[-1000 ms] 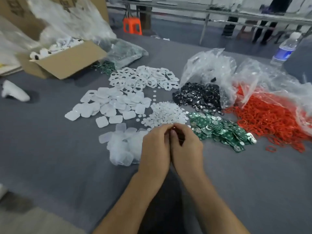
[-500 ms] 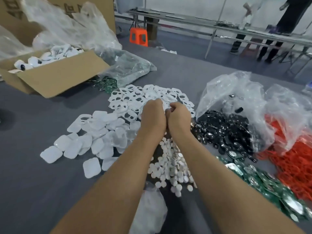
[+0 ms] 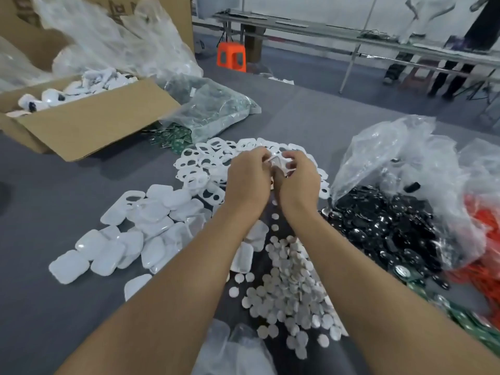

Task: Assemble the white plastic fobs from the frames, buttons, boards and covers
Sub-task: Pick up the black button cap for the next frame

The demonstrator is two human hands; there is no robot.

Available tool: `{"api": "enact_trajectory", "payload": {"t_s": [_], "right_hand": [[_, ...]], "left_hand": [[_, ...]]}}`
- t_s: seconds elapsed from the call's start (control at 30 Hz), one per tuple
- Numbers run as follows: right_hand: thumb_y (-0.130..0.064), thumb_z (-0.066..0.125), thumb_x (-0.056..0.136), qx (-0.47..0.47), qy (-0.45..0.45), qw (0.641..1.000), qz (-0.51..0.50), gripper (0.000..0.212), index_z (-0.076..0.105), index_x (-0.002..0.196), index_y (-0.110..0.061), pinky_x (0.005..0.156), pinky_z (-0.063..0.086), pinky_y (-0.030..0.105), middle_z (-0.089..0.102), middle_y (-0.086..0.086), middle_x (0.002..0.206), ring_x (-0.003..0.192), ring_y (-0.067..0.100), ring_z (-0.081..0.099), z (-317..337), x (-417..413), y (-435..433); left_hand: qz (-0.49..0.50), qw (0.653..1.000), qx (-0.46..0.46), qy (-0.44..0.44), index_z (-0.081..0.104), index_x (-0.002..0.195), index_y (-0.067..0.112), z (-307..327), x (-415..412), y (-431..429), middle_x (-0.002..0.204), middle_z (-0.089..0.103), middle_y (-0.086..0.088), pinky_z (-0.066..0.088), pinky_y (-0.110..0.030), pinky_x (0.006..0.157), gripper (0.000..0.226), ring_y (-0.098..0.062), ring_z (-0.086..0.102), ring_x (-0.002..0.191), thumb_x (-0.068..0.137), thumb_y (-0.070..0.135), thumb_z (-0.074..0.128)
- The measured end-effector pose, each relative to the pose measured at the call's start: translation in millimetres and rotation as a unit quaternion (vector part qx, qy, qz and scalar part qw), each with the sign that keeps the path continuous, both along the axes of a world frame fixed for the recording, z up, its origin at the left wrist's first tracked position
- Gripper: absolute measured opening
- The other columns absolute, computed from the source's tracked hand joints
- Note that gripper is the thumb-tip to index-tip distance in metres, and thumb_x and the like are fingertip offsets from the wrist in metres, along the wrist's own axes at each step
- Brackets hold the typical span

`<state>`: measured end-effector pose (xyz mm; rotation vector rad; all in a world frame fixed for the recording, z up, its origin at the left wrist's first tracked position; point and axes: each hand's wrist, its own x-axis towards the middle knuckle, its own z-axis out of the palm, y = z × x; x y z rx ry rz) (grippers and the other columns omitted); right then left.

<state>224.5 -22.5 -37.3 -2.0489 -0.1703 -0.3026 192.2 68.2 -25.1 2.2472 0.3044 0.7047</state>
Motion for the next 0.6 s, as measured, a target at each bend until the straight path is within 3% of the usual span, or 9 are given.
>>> {"api": "enact_trajectory", "payload": {"t_s": [0.07, 0.2, 0.27, 0.37, 0.43, 0.53, 0.6], "right_hand": [[-0.010, 0.066, 0.091, 0.036, 0.005, 0.999, 0.018, 0.018, 0.067, 0.102, -0.024, 0.070, 0.047, 0.013, 0.069, -0.007, 0.093, 0.083, 0.015, 0.065, 12.8, -12.0, -12.7], [-0.018, 0.072, 0.091, 0.103, 0.040, 0.993, 0.047, 0.011, 0.072, 0.097, -0.027, 0.067, 0.056, 0.032, 0.074, -0.005, 0.077, 0.070, 0.013, 0.069, 35.4, -62.8, -58.5], [-0.018, 0.072, 0.091, 0.081, 0.027, 0.994, 0.070, 0.013, 0.073, 0.098, -0.029, 0.062, 0.055, 0.029, 0.073, -0.007, 0.077, 0.069, 0.010, 0.068, 42.6, -104.4, -87.8], [-0.011, 0.071, 0.092, 0.081, 0.032, 0.993, 0.076, 0.017, 0.075, 0.097, -0.026, 0.064, 0.057, 0.026, 0.073, -0.007, 0.076, 0.068, 0.010, 0.069, 50.1, -172.7, -131.5], [-0.006, 0.072, 0.089, 0.075, 0.046, 0.995, 0.056, 0.020, 0.076, 0.091, -0.025, 0.057, 0.054, 0.022, 0.073, -0.005, 0.070, 0.060, 0.010, 0.066, 51.8, -212.7, -160.6], [-0.006, 0.074, 0.087, 0.100, 0.097, 0.989, 0.040, 0.016, 0.075, 0.084, -0.022, 0.058, 0.057, 0.036, 0.071, 0.006, 0.066, 0.058, 0.024, 0.067, 47.8, -269.2, -202.3], [-0.004, 0.074, 0.086, 0.124, 0.135, 0.983, 0.026, 0.016, 0.073, 0.082, -0.020, 0.054, 0.055, 0.030, 0.070, 0.009, 0.064, 0.054, 0.020, 0.067, 39.1, -304.5, -227.6]], "left_hand": [[-0.019, 0.998, -0.062, -0.014, 0.076, 0.095, 0.009, 12.7, -15.2, -2.4, 0.089, 0.076, -0.002, 0.052, -0.033, 0.085, 0.013, -0.020, 0.070, 0.089, 0.092, 0.005, 0.064], [-0.098, 0.978, -0.184, 0.013, 0.079, 0.102, 0.020, 31.1, -71.8, -15.6, 0.090, 0.078, 0.010, 0.055, -0.017, 0.083, 0.018, -0.001, 0.073, 0.088, 0.088, 0.009, 0.076], [-0.118, 0.973, -0.198, 0.027, 0.078, 0.101, 0.027, 36.9, -110.2, -33.3, 0.084, 0.077, 0.018, 0.055, -0.014, 0.078, 0.019, 0.005, 0.071, 0.083, 0.086, 0.014, 0.079], [-0.151, 0.958, -0.237, 0.054, 0.077, 0.099, 0.030, 37.0, -172.2, -74.6, 0.086, 0.077, 0.016, 0.062, -0.029, 0.080, 0.015, 0.000, 0.073, 0.083, 0.091, 0.018, 0.076], [-0.164, 0.947, -0.267, 0.067, 0.076, 0.096, 0.034, 29.4, -211.5, -104.6, 0.086, 0.077, 0.017, 0.063, -0.034, 0.080, 0.017, -0.002, 0.074, 0.082, 0.091, 0.018, 0.076], [-0.155, 0.929, -0.330, 0.061, 0.077, 0.096, 0.029, 12.0, -262.3, -146.5, 0.088, 0.078, 0.011, 0.062, -0.033, 0.082, 0.015, -0.006, 0.075, 0.085, 0.090, 0.015, 0.077], [-0.131, 0.923, -0.357, 0.050, 0.076, 0.094, 0.027, -1.0, -287.8, -169.3, 0.087, 0.078, 0.010, 0.059, -0.024, 0.079, 0.016, -0.006, 0.074, 0.083, 0.089, 0.012, 0.078]]}}
